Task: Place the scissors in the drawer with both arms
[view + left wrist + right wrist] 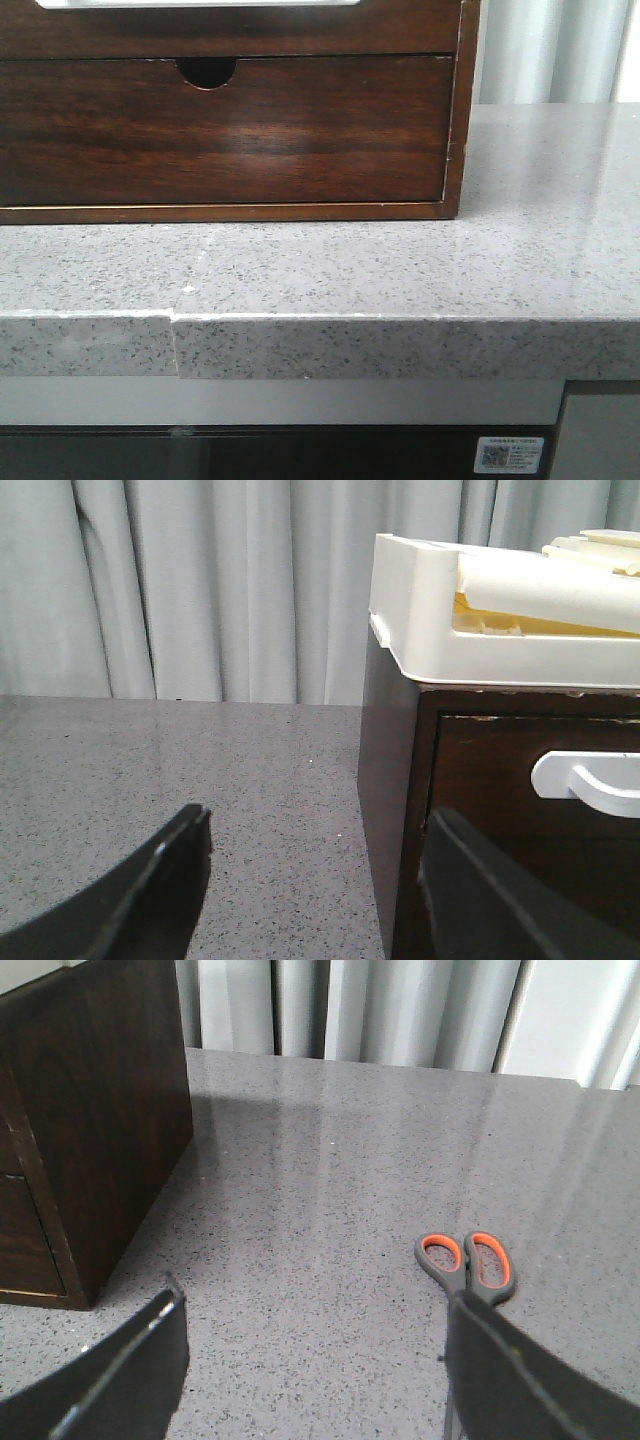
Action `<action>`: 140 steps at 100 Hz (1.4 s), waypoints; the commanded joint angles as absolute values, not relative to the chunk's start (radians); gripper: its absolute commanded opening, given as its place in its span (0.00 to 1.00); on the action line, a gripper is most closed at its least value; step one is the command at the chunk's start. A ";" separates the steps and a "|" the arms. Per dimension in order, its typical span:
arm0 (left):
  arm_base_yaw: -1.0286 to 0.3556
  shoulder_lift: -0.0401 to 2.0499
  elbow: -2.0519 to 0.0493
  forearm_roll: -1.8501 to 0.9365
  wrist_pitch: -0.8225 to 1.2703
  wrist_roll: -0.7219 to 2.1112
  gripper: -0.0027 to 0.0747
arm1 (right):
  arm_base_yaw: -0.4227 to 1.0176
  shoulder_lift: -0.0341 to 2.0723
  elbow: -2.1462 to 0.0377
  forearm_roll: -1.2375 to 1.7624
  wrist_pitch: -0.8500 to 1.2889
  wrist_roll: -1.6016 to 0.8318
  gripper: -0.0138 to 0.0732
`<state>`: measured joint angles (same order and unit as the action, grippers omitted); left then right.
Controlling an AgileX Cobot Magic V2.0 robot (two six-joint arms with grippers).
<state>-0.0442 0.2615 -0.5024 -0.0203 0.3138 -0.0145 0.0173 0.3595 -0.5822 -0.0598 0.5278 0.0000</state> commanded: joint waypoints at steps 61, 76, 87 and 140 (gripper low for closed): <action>-0.048 0.498 -0.450 -1.041 0.274 0.010 0.60 | 0.012 0.375 -0.614 -0.056 0.451 0.000 0.72; -0.048 0.611 -0.450 -1.277 0.327 0.186 0.60 | 0.012 0.375 -0.614 -0.056 0.451 0.000 0.72; -0.048 0.673 -0.455 -1.470 0.372 0.363 0.60 | 0.012 0.375 -0.614 -0.053 0.451 0.000 0.72; -0.048 0.986 -0.623 -1.806 0.689 0.751 0.60 | 0.012 0.375 -0.614 -0.048 0.451 0.000 0.72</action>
<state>-0.0442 0.9467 -0.5642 -1.7310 0.6108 0.7245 0.0173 0.3595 -0.5822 -0.0428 0.5278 0.0000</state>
